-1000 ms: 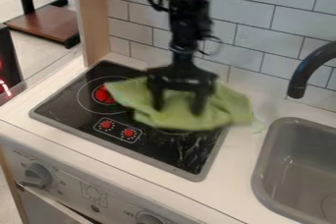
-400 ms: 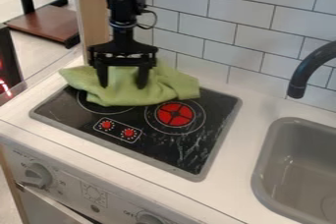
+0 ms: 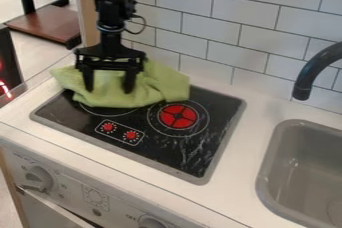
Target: Fold the cloth from right to left
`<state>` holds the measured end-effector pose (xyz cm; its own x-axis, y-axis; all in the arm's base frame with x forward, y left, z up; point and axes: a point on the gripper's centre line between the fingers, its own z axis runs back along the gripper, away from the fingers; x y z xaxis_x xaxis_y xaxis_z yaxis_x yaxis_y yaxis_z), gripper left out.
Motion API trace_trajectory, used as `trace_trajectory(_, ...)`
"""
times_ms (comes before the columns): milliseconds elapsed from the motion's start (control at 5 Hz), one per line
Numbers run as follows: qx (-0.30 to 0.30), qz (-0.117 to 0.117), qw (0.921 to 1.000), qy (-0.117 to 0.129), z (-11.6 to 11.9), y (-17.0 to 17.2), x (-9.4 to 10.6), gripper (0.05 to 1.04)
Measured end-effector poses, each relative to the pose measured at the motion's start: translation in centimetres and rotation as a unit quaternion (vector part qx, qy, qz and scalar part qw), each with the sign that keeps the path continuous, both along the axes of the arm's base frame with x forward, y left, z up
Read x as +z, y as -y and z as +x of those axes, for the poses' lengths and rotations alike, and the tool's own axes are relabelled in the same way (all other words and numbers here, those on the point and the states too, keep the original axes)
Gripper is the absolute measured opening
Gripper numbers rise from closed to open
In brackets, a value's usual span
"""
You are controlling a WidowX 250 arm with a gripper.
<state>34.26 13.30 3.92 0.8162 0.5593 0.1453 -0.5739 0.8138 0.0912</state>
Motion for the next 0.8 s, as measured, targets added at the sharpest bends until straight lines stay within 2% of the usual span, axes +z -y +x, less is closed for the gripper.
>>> trace_trajectory(400, 0.012, -0.003, 0.9999, 0.002, -0.8, -0.9, 0.4, 0.999)
trace_trajectory(600, 0.018, -0.029, 0.9994, 0.003, -1.1, -0.8, 1.7, 0.999)
trace_trajectory(800, 0.014, -0.05, 0.9985, 0.017, -0.7, -0.1, 4.2, 0.999)
